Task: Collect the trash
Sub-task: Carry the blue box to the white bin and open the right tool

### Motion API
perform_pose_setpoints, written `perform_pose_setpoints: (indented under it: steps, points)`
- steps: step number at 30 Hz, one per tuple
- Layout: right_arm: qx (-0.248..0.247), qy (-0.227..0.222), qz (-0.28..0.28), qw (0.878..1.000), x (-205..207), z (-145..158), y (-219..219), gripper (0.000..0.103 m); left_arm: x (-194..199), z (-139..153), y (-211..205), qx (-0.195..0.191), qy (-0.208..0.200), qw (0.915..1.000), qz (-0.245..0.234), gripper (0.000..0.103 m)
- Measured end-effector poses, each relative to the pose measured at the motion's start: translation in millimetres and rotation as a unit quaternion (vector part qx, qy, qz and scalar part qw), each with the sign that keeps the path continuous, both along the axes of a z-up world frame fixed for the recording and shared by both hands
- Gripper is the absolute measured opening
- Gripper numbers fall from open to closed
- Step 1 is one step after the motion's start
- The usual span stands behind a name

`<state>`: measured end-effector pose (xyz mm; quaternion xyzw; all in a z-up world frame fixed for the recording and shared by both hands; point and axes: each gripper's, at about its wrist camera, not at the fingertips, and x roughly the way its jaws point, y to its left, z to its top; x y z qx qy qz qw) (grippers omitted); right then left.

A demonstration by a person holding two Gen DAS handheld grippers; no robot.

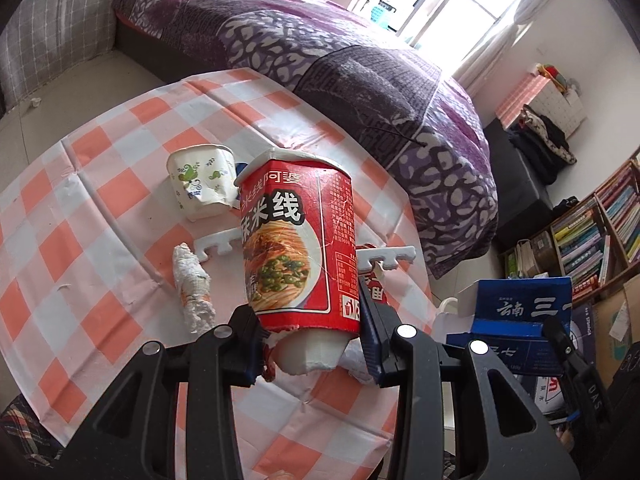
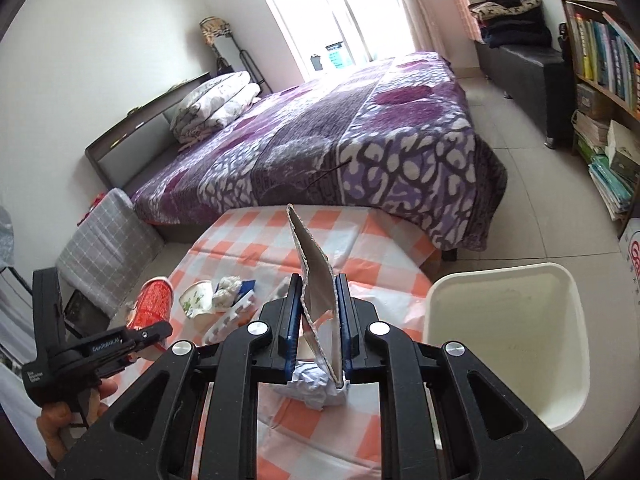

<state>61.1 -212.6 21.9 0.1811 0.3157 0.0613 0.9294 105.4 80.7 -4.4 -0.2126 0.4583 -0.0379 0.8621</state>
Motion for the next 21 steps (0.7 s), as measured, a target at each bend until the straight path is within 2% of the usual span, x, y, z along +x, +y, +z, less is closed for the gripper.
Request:
perform_pose_setpoints:
  steps: [6,8,11,12,13,15,18,21]
  points:
    - [-0.016,0.023,-0.085,0.996,-9,-4,-58,0.017,1,-3,-46,0.012,-0.005,0.9986,-0.051,0.039]
    - [-0.018,0.042,-0.111,0.993,-11,-10,-77,0.021,-1,-6,-64,0.016,-0.005,0.9973,-0.071,0.039]
    - [-0.028,0.077,-0.149,0.985,-13,-19,-100,0.039,-2,-10,-94,0.020,-0.003,0.9943,-0.105,0.039]
    - [-0.032,0.081,-0.165,0.982,-16,-21,-107,0.050,-3,-12,-105,0.022,-0.002,0.9929,-0.117,0.039]
    - [-0.035,0.083,-0.178,0.980,-19,-22,-113,0.057,-3,-14,-115,0.024,-0.001,0.9914,-0.128,0.039]
    - [-0.047,0.084,-0.200,0.975,-24,-22,-124,0.081,-4,-17,-136,0.028,0.000,0.9882,-0.150,0.038]
    - [-0.059,0.076,-0.228,0.969,-28,-20,-138,0.087,-4,-24,-166,0.026,0.008,0.9836,-0.179,0.039]
    - [-0.047,0.070,-0.248,0.965,-33,-17,-155,0.090,-1,-32,-191,0.007,0.028,0.9795,-0.200,0.038]
